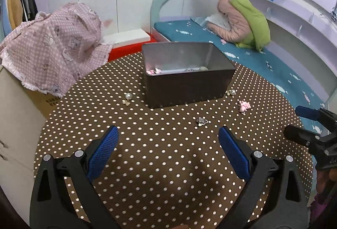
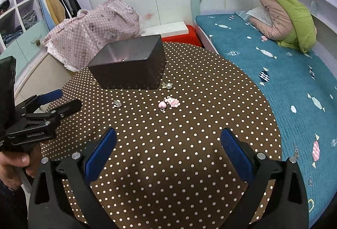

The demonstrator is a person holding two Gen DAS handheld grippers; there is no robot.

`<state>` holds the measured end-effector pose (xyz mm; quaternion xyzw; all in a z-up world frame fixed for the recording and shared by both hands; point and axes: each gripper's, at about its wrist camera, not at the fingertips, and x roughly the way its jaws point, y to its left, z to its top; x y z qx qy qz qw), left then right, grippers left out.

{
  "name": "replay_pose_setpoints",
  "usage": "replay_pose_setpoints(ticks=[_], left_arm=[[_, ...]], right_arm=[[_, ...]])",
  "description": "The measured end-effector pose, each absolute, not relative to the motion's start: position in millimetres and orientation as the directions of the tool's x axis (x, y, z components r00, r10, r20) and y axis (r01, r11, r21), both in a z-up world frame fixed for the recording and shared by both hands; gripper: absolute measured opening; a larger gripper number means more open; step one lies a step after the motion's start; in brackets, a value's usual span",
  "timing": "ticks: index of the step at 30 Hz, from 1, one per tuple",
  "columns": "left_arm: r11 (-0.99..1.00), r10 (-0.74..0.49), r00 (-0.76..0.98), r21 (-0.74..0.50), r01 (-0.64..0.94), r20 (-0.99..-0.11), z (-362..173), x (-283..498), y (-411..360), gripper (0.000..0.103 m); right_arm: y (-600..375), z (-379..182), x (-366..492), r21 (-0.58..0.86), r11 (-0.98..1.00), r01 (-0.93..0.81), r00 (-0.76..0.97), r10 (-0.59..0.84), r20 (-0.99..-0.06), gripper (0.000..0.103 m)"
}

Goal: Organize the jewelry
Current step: 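Move both tools back toward the last jewelry pieces on the table, then grasp the small silver charm with the left tool while the right grasps the pink Hello Kitty charm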

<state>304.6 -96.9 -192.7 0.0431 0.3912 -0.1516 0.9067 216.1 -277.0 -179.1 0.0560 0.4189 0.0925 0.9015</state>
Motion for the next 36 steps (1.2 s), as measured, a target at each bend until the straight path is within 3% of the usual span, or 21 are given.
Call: replay_pose_setpoints(ticks=[19,20,21,22,23,26,30,36], left_arm=[[0.946,-0.212,0.571,-0.019,0.324,-0.793,-234.6,344.7,-140.2,0.094],[0.945,-0.214,0.568,-0.021,0.326,-0.795,-235.8,346.1,-141.5,0.091],[0.944,-0.217,0.563,-0.024,0.33,-0.798,-236.9,347.2,-142.2,0.077],[0.942,-0.217,0.552,-0.025,0.335,-0.805,-239.1,349.2,-144.3,0.07],[0.941,-0.212,0.562,-0.013,0.338,-0.8,-239.0,349.0,-146.2,0.069],[0.935,-0.224,0.566,-0.012,0.354,-0.794,-238.5,348.3,-151.0,0.049],[0.921,-0.252,0.559,-0.018,0.39,-0.79,-237.6,344.5,-154.0,0.017],[0.921,-0.279,0.556,-0.055,0.385,-0.783,-233.7,334.4,-141.7,0.016]], right_arm=[[-291.0,-202.4,242.7,0.171,0.984,-0.041,0.612,0.16,-0.775,0.095],[-292.0,-203.0,243.4,0.172,0.984,-0.04,0.61,0.16,-0.776,0.095],[-292.6,-203.3,244.9,0.171,0.984,-0.04,0.609,0.16,-0.777,0.095],[-292.2,-203.2,245.3,0.172,0.984,-0.039,0.609,0.16,-0.777,0.095],[-292.7,-204.1,246.3,0.174,0.984,-0.038,0.607,0.161,-0.778,0.095],[-293.3,-205.4,248.6,0.177,0.983,-0.041,0.604,0.165,-0.779,0.095],[-289.0,-207.1,254.5,0.177,0.982,-0.059,0.601,0.177,-0.78,0.095],[-274.5,-213.9,274.4,0.164,0.979,-0.12,0.586,0.203,-0.784,0.091]])
